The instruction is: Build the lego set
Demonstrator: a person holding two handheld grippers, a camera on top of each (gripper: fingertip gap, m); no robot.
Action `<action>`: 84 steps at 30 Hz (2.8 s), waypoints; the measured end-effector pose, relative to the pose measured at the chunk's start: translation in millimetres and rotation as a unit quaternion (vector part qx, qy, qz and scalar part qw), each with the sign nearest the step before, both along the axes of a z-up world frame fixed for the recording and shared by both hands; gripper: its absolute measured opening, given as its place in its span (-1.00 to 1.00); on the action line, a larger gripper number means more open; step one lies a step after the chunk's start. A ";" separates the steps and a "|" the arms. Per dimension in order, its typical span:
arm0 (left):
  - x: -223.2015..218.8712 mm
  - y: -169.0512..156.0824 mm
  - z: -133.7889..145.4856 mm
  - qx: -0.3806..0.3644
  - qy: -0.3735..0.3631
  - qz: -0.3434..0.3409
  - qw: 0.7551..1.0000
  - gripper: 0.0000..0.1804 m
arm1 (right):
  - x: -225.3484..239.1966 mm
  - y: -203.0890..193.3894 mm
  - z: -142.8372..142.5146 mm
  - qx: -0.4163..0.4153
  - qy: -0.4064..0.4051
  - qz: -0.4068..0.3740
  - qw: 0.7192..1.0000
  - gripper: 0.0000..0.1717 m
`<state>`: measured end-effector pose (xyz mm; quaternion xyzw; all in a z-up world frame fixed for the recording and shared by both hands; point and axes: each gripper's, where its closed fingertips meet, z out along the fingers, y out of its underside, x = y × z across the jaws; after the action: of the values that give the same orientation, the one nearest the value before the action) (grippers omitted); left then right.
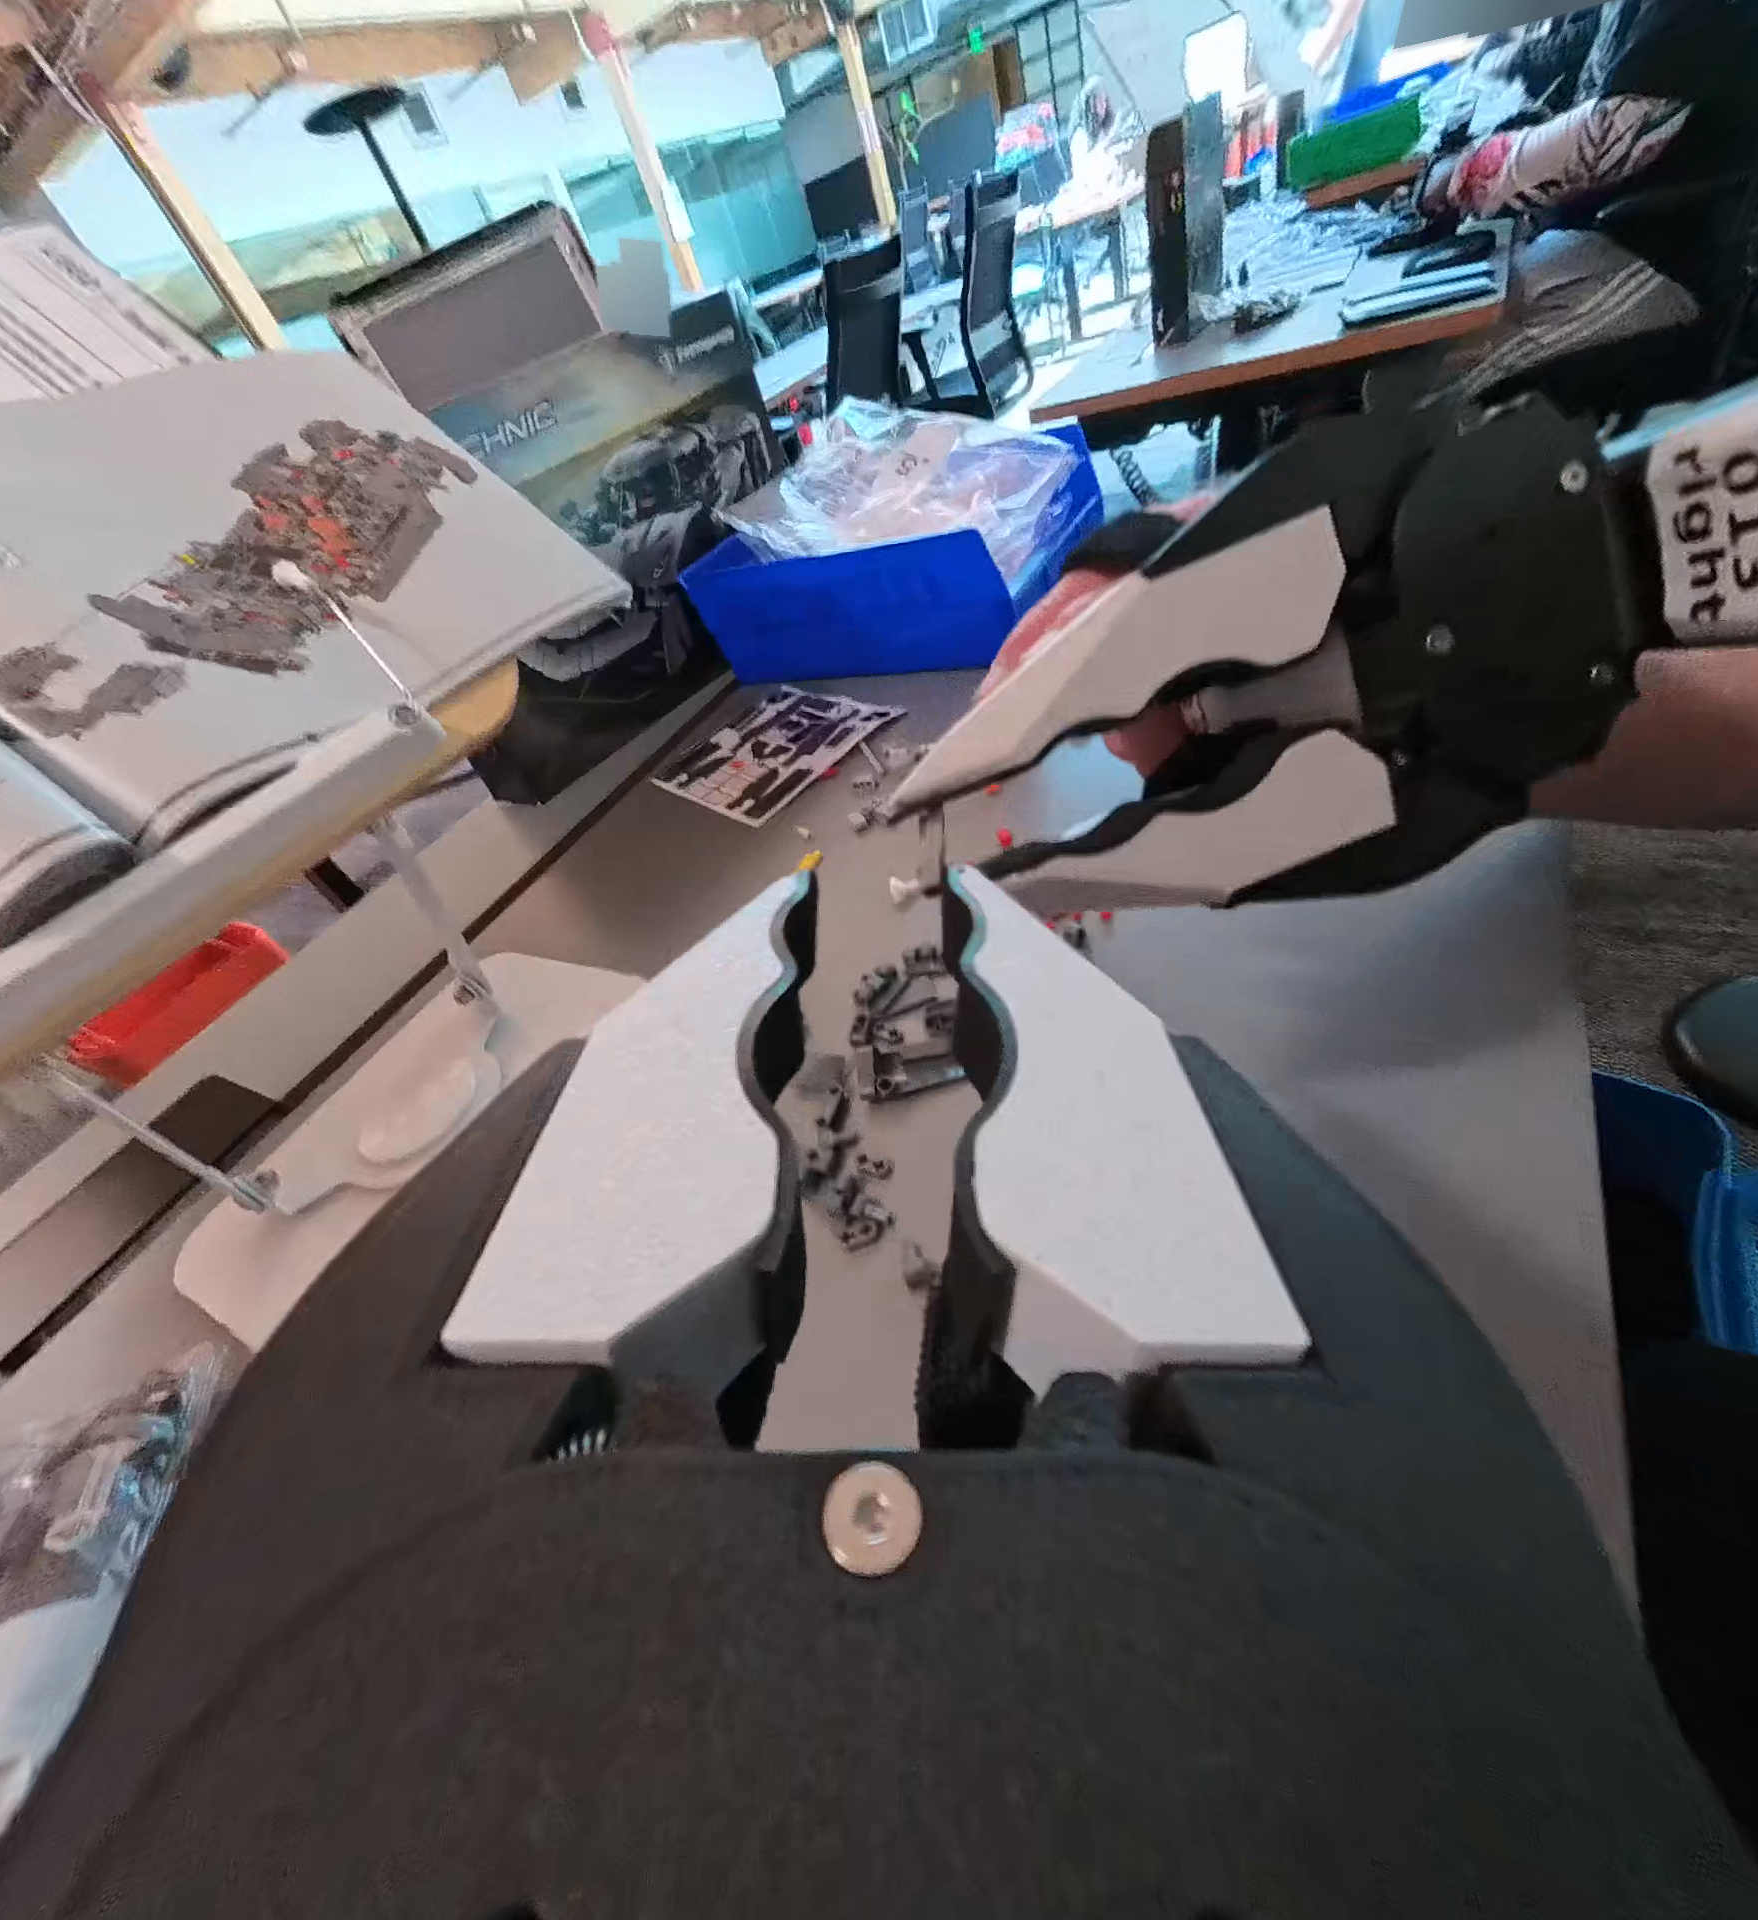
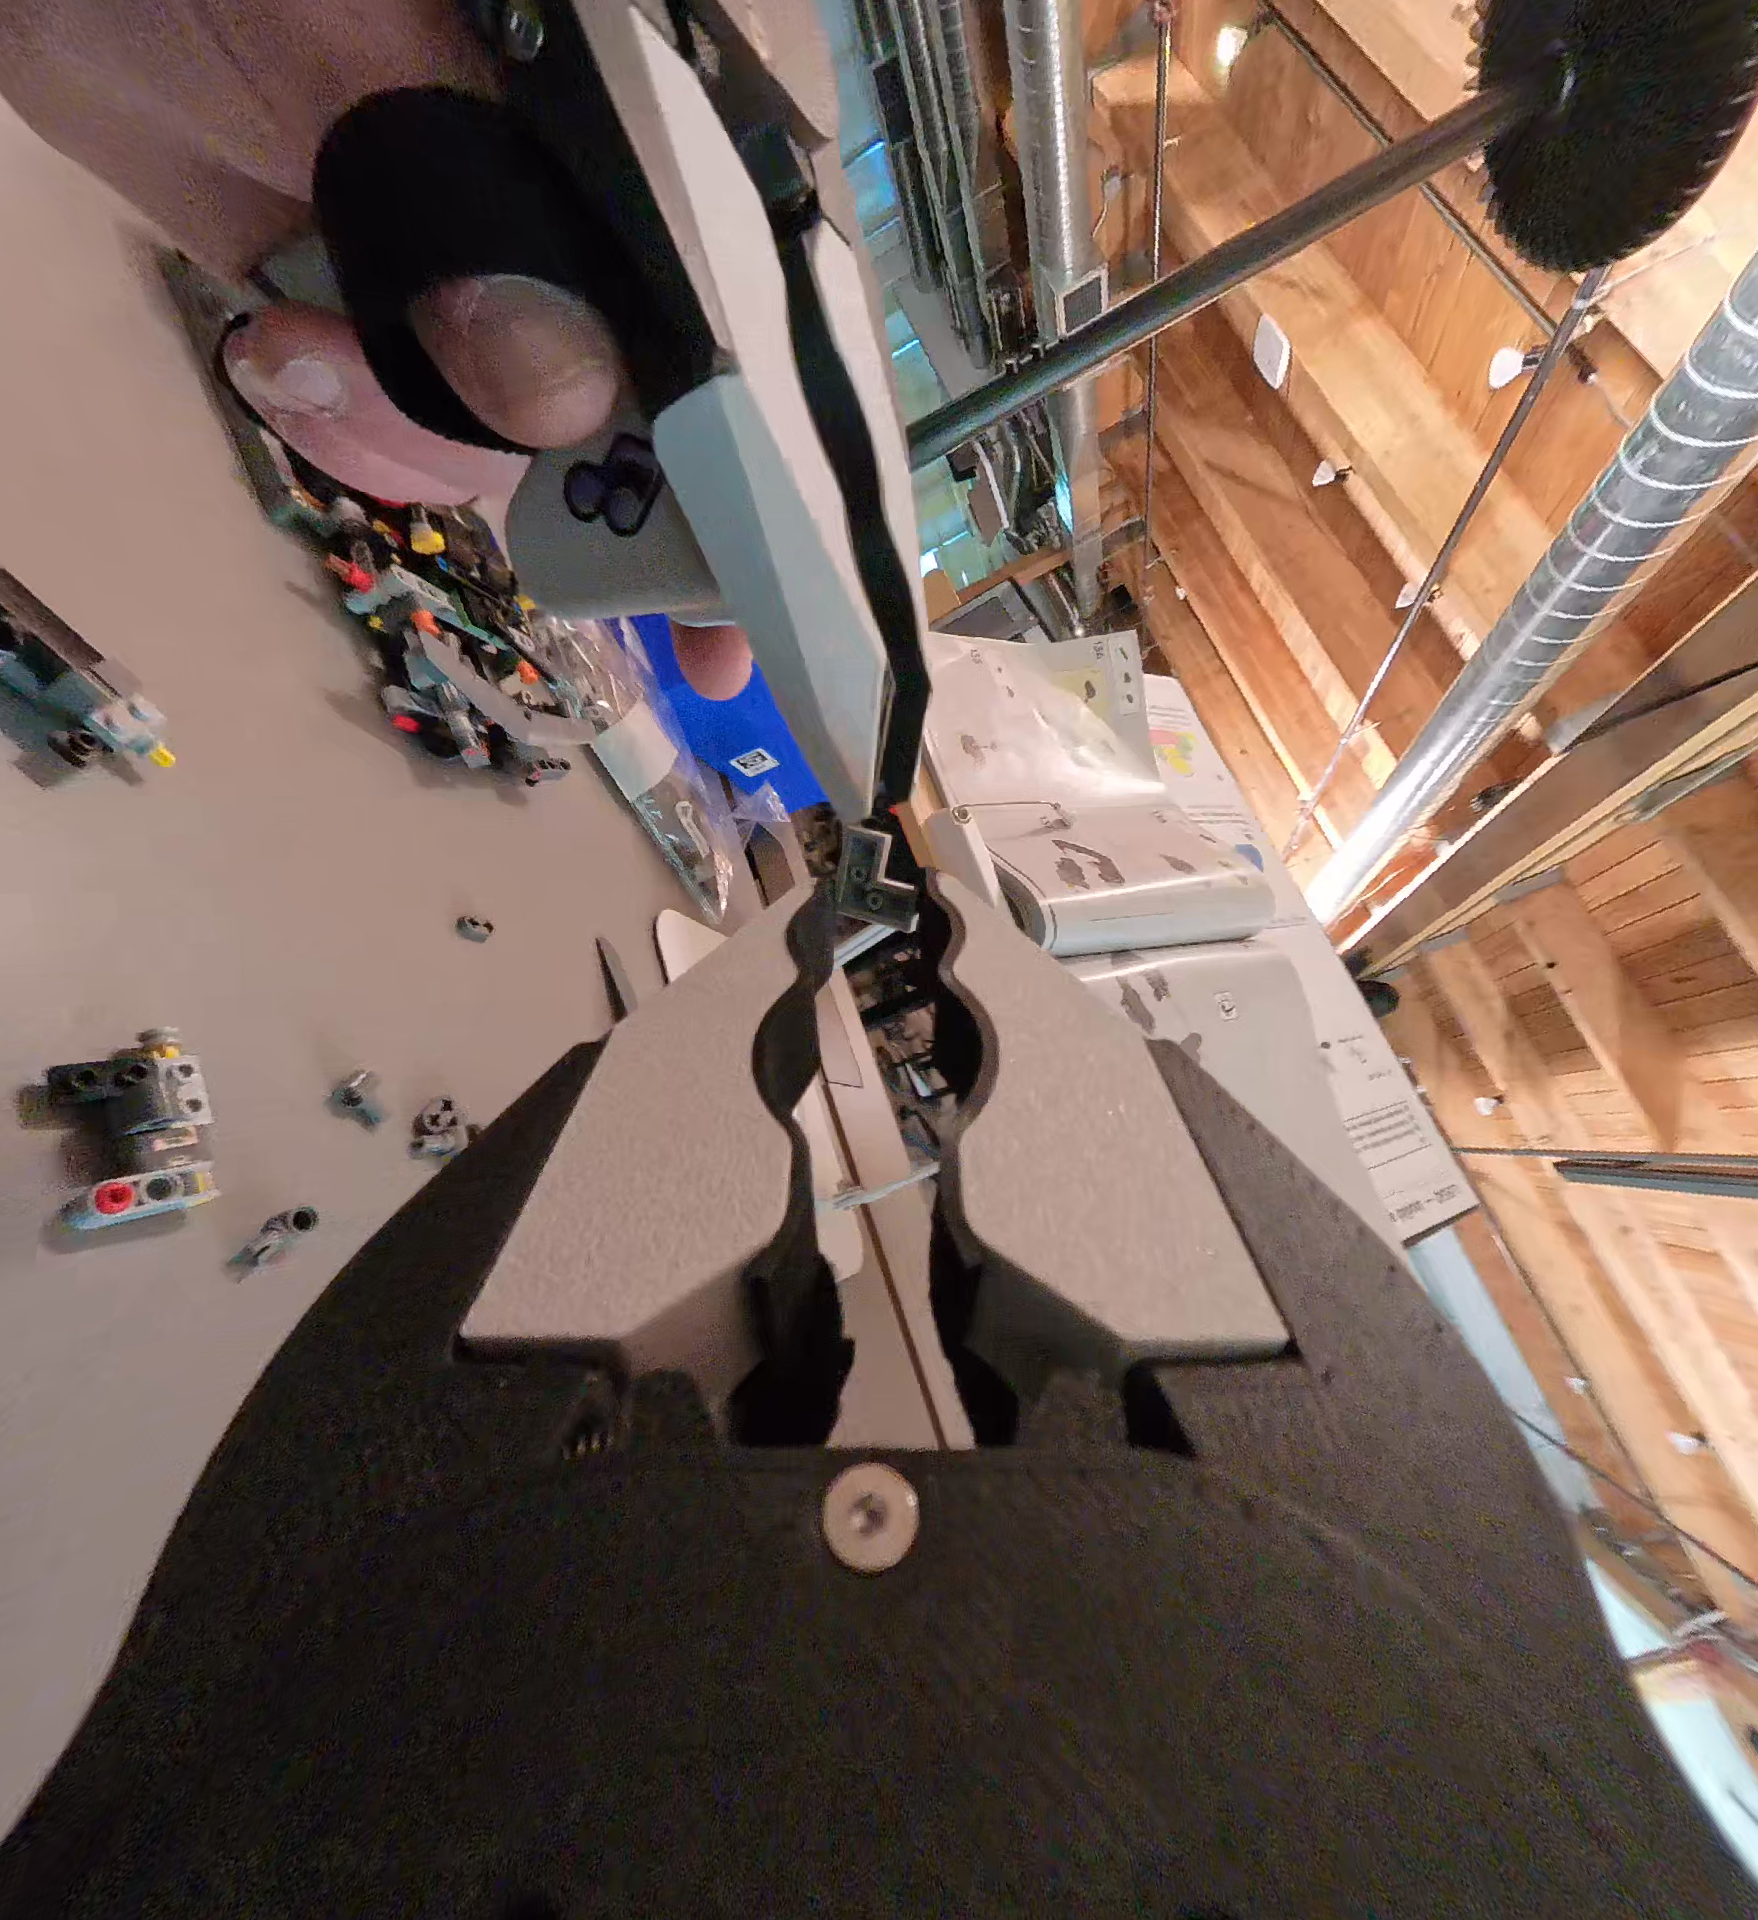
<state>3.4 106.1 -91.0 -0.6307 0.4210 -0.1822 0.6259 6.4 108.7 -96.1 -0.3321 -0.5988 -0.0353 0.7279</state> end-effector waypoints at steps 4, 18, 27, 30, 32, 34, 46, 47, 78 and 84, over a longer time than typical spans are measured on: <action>4.4 8.8 -2.6 -0.005 0.012 -0.018 1.000 -0.80 | -4.0 5.6 -0.1 0.041 -0.013 -0.017 0.999 -0.85; 10.5 20.7 -6.2 0.014 -0.002 -0.038 0.999 -0.90 | -3.7 24.7 -0.8 0.083 -0.028 -0.047 0.995 -0.85; 2.1 33.9 1.3 0.117 0.059 -0.002 0.991 -0.99 | 4.1 34.7 -0.7 0.005 -0.002 -0.044 0.999 -0.66; -6.3 40.2 8.0 0.249 0.164 0.053 0.953 -0.99 | 12.0 39.8 3.9 -0.178 0.068 0.012 0.982 -0.78; -8.3 44.0 5.2 0.351 0.258 0.088 0.896 -1.00 | 14.3 45.4 10.9 -0.317 0.115 0.057 0.940 -0.77; -5.4 45.4 -4.9 0.385 0.304 0.091 0.867 -0.99 | 11.0 47.3 12.5 -0.418 0.127 0.095 0.894 -0.76; -2.0 59.4 -29.8 0.497 0.424 0.093 0.751 -0.99 | -6.1 63.9 -24.0 -0.559 0.081 0.099 0.819 -0.80; -1.5 60.7 -31.4 0.499 0.428 0.091 0.748 -0.99 | -6.7 64.8 -24.7 -0.559 0.083 0.101 0.819 -0.82; -27.8 -11.1 -156.3 -0.005 0.342 -0.131 0.930 -0.79 | -8.9 -10.9 -128.2 -0.502 -0.180 0.159 0.831 -0.94; -20.2 -13.5 -162.4 -0.012 0.335 -0.146 0.931 -0.83 | -11.5 -14.4 -138.6 -0.499 -0.211 0.163 0.825 -0.95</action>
<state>-16.9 92.7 -253.4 -0.5944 0.6912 -0.0545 0.4073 -5.1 94.3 -234.6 -0.5316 -0.7194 0.3182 0.3139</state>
